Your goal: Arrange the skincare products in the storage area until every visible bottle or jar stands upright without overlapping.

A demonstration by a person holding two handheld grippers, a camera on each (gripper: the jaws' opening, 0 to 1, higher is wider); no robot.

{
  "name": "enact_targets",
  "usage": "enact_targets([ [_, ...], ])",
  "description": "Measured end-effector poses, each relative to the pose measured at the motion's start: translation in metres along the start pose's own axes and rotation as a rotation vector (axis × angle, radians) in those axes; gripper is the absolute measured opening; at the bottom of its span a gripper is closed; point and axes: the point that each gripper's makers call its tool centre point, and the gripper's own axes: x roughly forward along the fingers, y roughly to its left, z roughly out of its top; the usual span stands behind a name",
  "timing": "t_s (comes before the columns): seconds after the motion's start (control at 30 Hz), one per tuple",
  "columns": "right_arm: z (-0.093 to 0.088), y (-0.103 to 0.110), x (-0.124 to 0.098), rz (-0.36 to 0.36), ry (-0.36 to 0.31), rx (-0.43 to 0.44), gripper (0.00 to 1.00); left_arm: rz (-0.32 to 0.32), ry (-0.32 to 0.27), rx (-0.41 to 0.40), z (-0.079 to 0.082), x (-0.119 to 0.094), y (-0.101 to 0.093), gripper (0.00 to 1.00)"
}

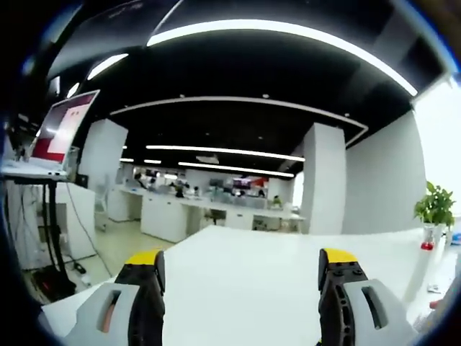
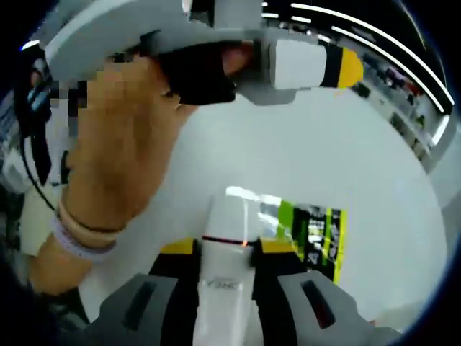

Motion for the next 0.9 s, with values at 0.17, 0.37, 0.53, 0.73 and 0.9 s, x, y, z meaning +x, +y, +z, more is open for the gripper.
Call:
enact_targets([
  [0.17, 0.018, 0.000, -0.034, 0.013, -0.152, -0.001, 0.26, -0.084, -0.067, -0.130, 0.011, -0.004, -0.012, 0.90],
  [0.37, 0.047, -0.006, -0.090, 0.021, -0.371, 0.032, 0.26, -0.190, -0.148, -0.222, 0.029, -0.010, -0.030, 0.97],
  [0.53, 0.050, -0.019, -0.123, 0.006, -0.485, 0.059, 0.26, -0.214, -0.167, -0.236, 0.036, -0.013, -0.038, 0.97],
  [0.73, 0.041, -0.047, -0.156, -0.099, -0.607, 0.066, 0.26, -0.267, -0.134, -0.206, 0.027, -0.011, -0.057, 0.97],
  [0.9, 0.029, -0.076, -0.183, -0.302, -0.674, 0.007, 0.26, -0.386, -0.084, -0.174, 0.015, -0.013, -0.090, 0.94],
])
